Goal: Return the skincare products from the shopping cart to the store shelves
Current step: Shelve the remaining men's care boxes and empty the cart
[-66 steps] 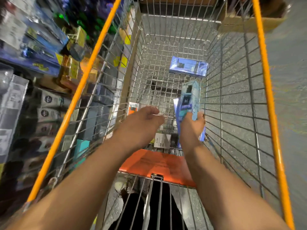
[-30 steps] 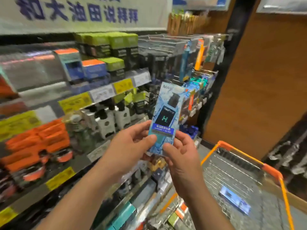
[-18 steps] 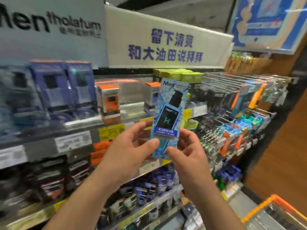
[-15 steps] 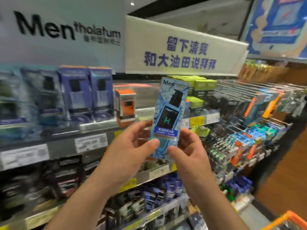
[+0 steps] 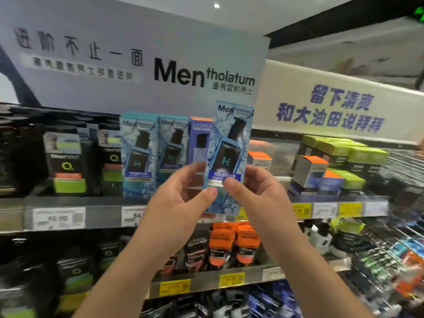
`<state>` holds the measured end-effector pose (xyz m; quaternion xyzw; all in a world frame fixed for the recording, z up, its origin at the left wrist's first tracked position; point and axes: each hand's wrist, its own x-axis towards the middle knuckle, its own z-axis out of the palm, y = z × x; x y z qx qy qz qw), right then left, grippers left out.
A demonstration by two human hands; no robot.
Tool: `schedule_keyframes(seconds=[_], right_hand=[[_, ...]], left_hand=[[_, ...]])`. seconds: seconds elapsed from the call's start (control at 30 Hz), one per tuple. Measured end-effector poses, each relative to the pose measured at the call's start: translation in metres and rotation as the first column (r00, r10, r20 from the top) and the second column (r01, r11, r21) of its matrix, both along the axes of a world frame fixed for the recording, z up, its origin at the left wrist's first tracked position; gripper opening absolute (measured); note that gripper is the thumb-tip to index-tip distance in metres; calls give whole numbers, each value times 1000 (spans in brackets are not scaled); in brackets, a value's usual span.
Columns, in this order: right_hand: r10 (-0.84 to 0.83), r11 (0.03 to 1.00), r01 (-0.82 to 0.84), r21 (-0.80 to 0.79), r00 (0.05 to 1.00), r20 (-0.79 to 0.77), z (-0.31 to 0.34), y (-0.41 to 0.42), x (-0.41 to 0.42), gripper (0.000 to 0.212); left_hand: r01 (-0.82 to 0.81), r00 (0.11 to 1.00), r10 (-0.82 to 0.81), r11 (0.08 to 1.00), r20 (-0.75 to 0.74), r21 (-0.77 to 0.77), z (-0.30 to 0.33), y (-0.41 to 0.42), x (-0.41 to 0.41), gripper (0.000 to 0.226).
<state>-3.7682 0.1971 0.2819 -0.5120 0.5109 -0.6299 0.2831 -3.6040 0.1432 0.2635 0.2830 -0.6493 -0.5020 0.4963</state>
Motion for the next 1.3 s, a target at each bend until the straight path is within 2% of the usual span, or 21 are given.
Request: schedule_keyframes(seconds=[0.17, 0.3, 0.37, 0.47, 0.63, 0.87, 1.0, 1.13, 1.3], right_hand=[[42, 999, -40, 31, 996, -76, 5, -29, 21, 29], [33, 999, -30, 41, 997, -75, 2, -49, 32, 31], [26, 999, -24, 42, 998, -63, 0, -58, 36, 33], [1, 999, 3, 43, 997, -71, 0, -70, 39, 34], [-103, 993, 111, 32, 978, -181, -4, -86, 45, 35], [-147, 983, 174, 54, 931, -333, -14, -97, 53, 35], [-167, 972, 219, 89, 902, -399, -16, -103, 54, 38], [-161, 966, 230, 119, 893, -420, -20, -107, 55, 39], [-163, 961, 242, 133, 886, -434, -22, -108, 56, 39]], left_hand=[[-159, 979, 169, 982, 110, -102, -1, -19, 28, 47], [-298, 893, 365, 918, 264, -261, 7, -23, 42, 52], [-323, 867, 413, 892, 281, -316, 9, -24, 46, 53], [-343, 859, 435, 880, 269, -328, 10, -29, 53, 50], [-393, 840, 480, 859, 252, -327, 4, -40, 64, 42], [-518, 801, 591, 763, 96, -386, -9, -49, 71, 32], [-565, 785, 619, 740, 39, -365, -16, -53, 73, 46], [-564, 782, 619, 753, 73, -339, -20, -58, 73, 69], [-512, 825, 557, 809, 96, -288, -22, -57, 71, 67]])
